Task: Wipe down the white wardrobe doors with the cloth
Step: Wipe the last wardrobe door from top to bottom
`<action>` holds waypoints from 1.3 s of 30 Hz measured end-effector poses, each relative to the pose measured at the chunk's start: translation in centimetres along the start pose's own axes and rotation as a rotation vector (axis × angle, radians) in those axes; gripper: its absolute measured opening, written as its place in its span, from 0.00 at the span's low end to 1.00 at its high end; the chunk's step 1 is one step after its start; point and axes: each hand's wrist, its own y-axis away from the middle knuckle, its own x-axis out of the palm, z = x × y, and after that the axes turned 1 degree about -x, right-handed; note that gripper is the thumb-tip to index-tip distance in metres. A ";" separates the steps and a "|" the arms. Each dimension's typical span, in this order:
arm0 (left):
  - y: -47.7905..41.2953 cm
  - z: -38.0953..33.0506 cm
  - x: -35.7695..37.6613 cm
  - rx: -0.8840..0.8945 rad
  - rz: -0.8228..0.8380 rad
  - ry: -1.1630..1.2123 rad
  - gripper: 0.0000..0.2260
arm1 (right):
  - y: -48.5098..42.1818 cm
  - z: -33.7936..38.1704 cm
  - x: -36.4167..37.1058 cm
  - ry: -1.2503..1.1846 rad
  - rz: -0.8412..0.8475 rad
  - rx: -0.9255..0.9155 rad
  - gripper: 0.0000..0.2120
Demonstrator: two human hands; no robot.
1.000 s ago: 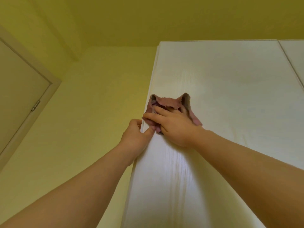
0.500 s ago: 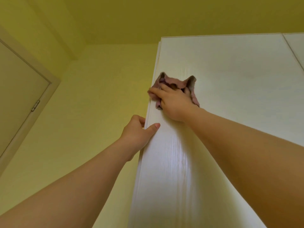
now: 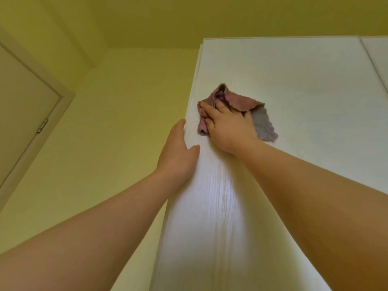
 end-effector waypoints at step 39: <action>2.7 -3.0 4.2 0.183 -0.056 -0.708 0.25 | 10.1 -4.8 -0.5 -0.005 0.030 -0.133 0.24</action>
